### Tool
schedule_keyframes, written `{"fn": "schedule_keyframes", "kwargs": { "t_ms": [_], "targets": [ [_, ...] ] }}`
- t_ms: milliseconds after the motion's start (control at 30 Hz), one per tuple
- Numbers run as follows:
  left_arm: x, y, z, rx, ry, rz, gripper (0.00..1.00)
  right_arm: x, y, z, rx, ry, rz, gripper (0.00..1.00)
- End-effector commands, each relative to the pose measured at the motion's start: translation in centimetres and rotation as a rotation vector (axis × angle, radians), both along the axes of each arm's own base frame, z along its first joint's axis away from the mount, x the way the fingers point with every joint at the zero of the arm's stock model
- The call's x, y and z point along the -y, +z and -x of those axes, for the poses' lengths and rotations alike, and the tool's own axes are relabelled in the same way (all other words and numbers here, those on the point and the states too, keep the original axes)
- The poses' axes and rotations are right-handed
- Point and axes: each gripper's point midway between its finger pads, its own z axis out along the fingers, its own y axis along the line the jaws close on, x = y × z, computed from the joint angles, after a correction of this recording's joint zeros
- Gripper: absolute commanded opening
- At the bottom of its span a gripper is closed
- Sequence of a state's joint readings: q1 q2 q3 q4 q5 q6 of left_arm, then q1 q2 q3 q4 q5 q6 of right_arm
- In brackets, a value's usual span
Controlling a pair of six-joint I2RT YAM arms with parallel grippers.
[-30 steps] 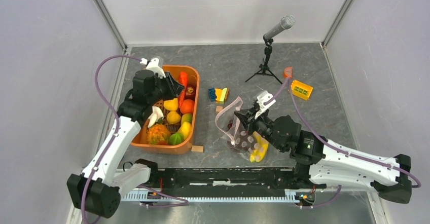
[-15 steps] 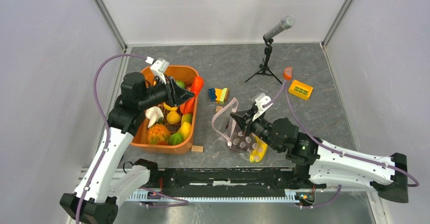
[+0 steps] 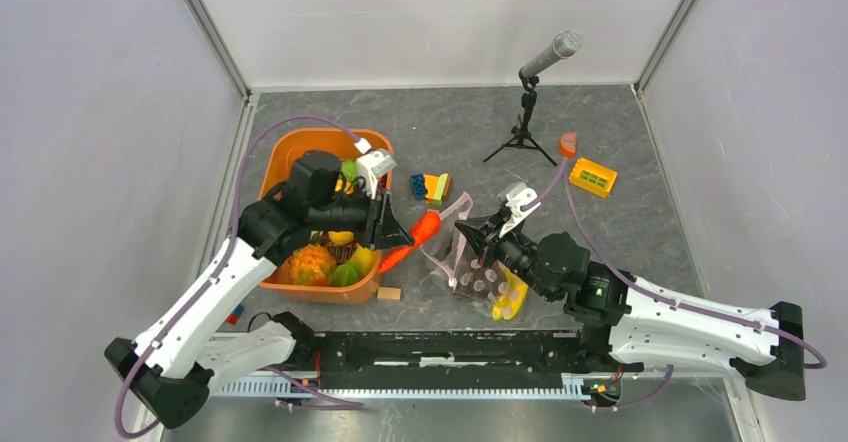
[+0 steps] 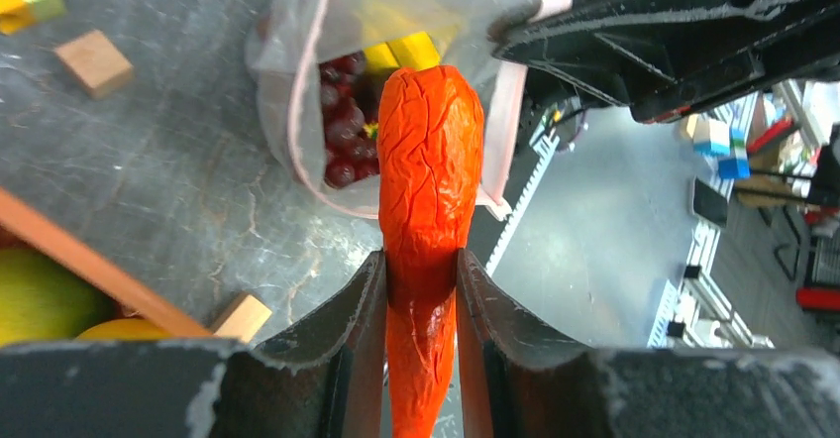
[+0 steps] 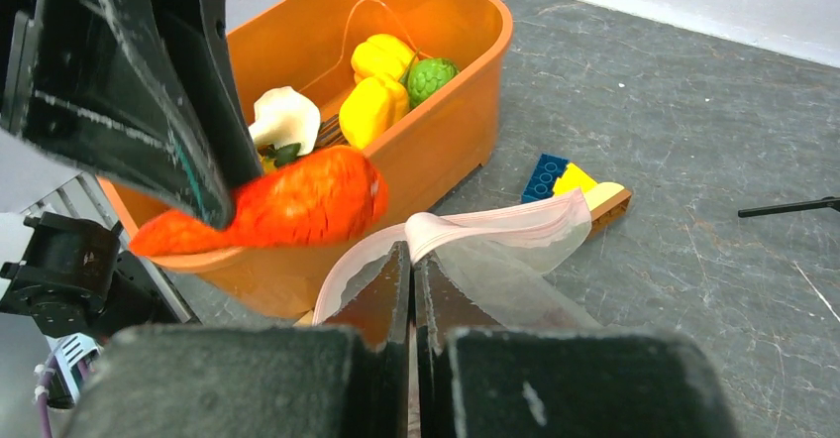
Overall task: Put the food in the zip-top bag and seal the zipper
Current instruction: Place the fake vegetable in the zipper food storage bag.
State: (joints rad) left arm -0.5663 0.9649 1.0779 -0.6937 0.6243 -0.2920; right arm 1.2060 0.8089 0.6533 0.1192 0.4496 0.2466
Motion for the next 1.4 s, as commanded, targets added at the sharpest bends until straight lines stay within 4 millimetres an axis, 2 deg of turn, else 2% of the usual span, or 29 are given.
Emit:
{"fn": "schedule_keyframes", "kwargs": {
  "t_ms": [0,167,400,567,967,1133,1367],
  "targets": [
    [0.9,0.0,0.4,0.036,-0.037,-0.079,0.03,0.2,2.4,-0.3,0.023,-0.022,-0.083,0.01],
    [2.4,-0.8,0.0,-0.001,-0.044,-0.119,0.03,-0.3,2.4,0.2,0.036,0.021,-0.071,0.01],
    [3.5,-1.9,-2.4,-0.051,0.059,-0.179,0.02,-2.8,2.5,2.6,0.081,0.221,-0.024,0.0],
    [5.0,-2.2,-2.8,-0.092,0.026,-0.175,0.03,-4.1,2.4,3.4,0.076,0.3,0.019,0.0],
    [7.6,-4.1,-1.9,-0.155,-0.038,-0.206,0.1,-1.3,3.7,2.5,0.127,0.188,-0.093,0.0],
    [8.4,-3.8,-1.1,-0.174,-0.103,-0.194,0.15,-1.3,3.3,2.4,0.12,0.182,-0.076,0.01],
    [6.4,-3.3,0.5,-0.114,-0.194,-0.28,0.15,-1.1,3.0,2.1,0.115,0.158,-0.07,0.01]
  ]
}}
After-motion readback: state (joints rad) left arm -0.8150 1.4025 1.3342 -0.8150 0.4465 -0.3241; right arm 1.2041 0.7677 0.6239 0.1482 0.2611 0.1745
